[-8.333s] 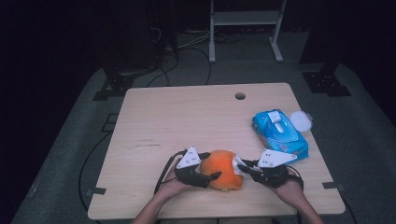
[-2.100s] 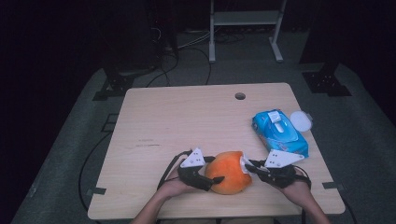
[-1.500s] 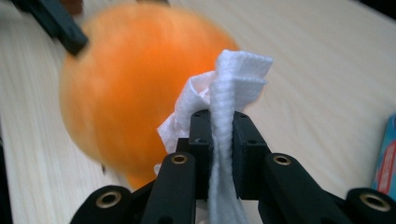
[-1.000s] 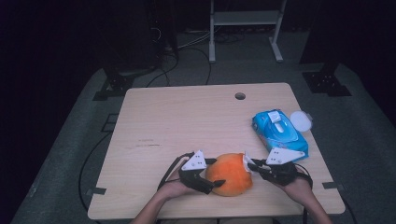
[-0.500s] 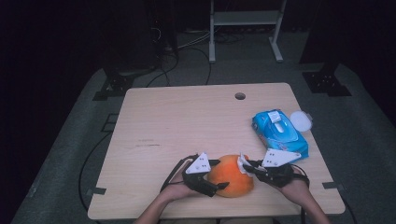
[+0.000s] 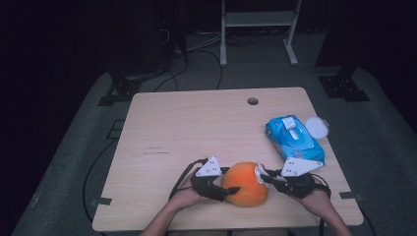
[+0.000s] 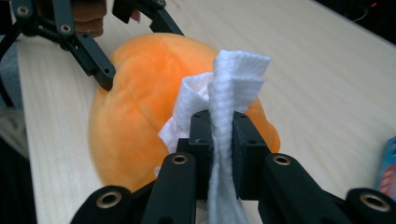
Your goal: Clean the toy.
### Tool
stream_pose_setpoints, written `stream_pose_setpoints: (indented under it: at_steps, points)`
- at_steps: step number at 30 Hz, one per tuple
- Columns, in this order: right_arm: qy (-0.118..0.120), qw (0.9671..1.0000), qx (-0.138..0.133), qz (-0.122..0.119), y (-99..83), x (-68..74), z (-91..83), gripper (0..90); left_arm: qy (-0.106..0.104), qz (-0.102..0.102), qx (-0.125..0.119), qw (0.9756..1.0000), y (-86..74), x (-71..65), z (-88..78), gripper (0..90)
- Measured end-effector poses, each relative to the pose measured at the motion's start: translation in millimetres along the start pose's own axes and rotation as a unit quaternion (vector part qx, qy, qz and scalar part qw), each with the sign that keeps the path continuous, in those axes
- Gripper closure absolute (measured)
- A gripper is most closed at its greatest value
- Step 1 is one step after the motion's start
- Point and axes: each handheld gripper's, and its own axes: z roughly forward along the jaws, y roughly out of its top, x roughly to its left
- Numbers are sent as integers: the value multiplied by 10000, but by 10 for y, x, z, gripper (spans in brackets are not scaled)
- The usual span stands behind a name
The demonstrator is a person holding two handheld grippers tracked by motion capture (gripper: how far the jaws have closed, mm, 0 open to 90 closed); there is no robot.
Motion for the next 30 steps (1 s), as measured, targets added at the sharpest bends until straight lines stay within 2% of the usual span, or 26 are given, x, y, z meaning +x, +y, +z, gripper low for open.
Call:
stream_pose_setpoints:
  at_steps: [2, 3, 5, 6, 8, 9, 10, 11, 12, 14, 16, 17, 19, 21, 22, 25, 27, 30]
  points:
    - [6, 9998, -185, 28, 55, 8, -17, 792, 286, 417, -58, 9987, 52, -47, -32, 322]
    - [26, 9997, -256, 31, 78, 16, -9, 791, 421, 733, 15, 9964, 68, -73, -46, 322]
    - [-29, 9998, -163, -114, 122, 59, 45, 792, 367, 867, 126, 9955, 37, -74, -47, 311]
    - [-38, 9997, -73, -223, 123, 79, 80, 792, 301, 785, 97, 9964, 10, -60, -49, 298]
    - [30, 9998, -56, -191, 94, 87, 107, 792, 32, 282, -45, 9996, -60, 33, -71, 238]
    - [44, 9998, -57, -163, 75, 85, 113, 792, -41, 70, -109, 9999, -75, 71, -80, 202]
    - [69, 9999, -42, -131, 59, 82, 115, 792, -154, -221, -186, 9995, -92, 122, -86, 171]
    - [159, 9998, -45, -70, 38, 77, 118, 791, -330, -593, -158, 9976, -109, 178, -75, 127]
    - [234, 9997, -72, -48, 17, 83, 117, 791, -412, -740, -91, 9964, -122, 209, -60, 95]
    - [226, 9997, -72, -69, 19, 107, 115, 791, -520, -957, -31, 9940, -161, 241, -12, 103]
    - [89, 9997, -42, -202, 70, 142, 120, 792, -378, -838, -84, 9957, -153, 196, 0, 175]
    - [40, 9997, -47, -225, 91, 155, 120, 792, -288, -681, -89, 9972, -127, 161, -9, 224]
    - [62, 9995, -214, -241, 144, 171, 113, 793, -74, -308, -89, 9995, -78, 79, -15, 266]
    - [77, 9992, -311, -224, 175, 181, 103, 793, 73, 18, -45, 10000, -44, 12, -7, 283]
    - [58, 9991, -308, -275, 183, 184, 99, 794, 111, 94, -29, 9999, -38, 5, -9, 288]
    - [31, 9993, -274, -256, 146, 154, 73, 795, 102, 38, -47, 9999, -56, 21, -23, 295]
    - [-116, 9995, -131, -277, 87, 112, 54, 795, 72, -41, -19, 10000, -86, 36, -34, 293]
    - [-136, 9999, -22, -93, -27, 40, 19, 795, 72, -15, -17, 10000, -83, 29, -31, 285]
